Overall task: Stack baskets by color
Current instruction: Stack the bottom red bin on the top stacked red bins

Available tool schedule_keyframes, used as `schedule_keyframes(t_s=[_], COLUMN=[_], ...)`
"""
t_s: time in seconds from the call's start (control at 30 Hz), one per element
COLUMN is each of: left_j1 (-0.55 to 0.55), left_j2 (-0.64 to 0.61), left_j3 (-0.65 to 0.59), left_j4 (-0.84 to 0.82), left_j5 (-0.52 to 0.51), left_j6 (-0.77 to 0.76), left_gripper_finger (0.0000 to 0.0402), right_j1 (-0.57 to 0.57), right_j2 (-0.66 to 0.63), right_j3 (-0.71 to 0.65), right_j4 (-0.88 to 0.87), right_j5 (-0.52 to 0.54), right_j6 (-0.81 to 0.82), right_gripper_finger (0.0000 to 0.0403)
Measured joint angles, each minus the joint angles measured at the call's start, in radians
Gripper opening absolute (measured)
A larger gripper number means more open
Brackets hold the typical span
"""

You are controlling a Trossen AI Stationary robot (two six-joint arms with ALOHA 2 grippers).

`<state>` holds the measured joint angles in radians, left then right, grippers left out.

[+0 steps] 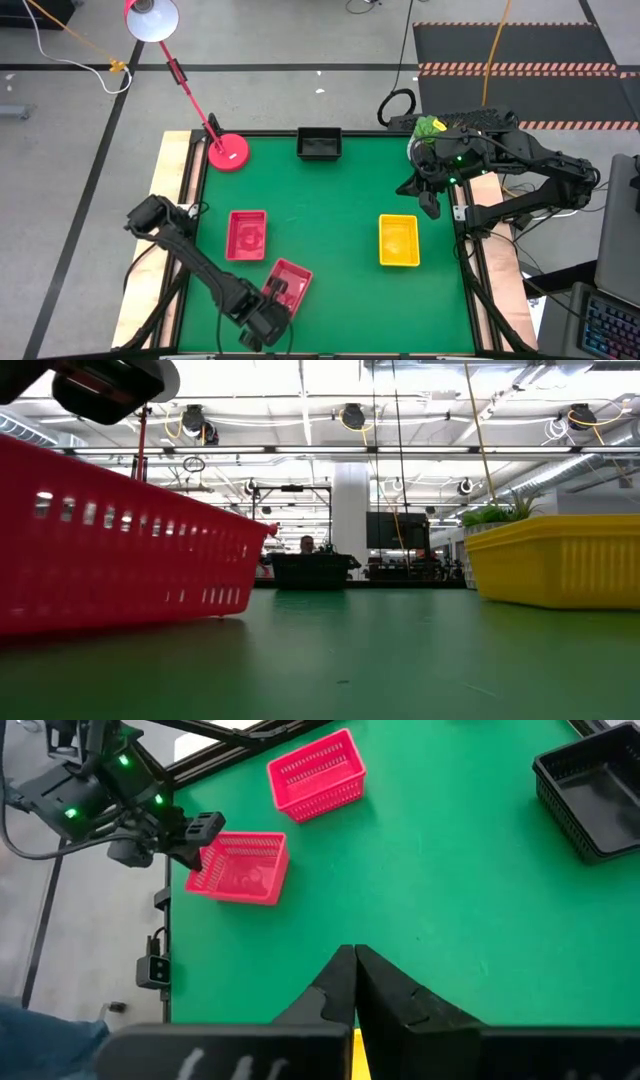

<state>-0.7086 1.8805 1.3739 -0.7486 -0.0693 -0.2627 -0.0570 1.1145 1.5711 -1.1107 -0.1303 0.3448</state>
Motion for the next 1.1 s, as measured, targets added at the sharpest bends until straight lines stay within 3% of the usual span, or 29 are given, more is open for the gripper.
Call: schedule_keyframes(t_s=[0.27, 1.1], left_j1=[0.032, 0.185], left_j2=[0.0, -0.002], left_j3=[0.052, 0.377], left_j4=[-0.029, -0.484], left_j5=[-0.011, -0.219], left_j6=[0.046, 0.33], left_gripper_finger=[0.0017, 0.0005], right_j1=[0.0, 0.0], right_j2=[0.0, 0.0], right_j3=[0.0, 0.0], right_j4=[0.0, 0.0], right_j5=[0.0, 0.008], right_j6=[-0.017, -0.024], right_gripper_finger=[0.0, 0.0])
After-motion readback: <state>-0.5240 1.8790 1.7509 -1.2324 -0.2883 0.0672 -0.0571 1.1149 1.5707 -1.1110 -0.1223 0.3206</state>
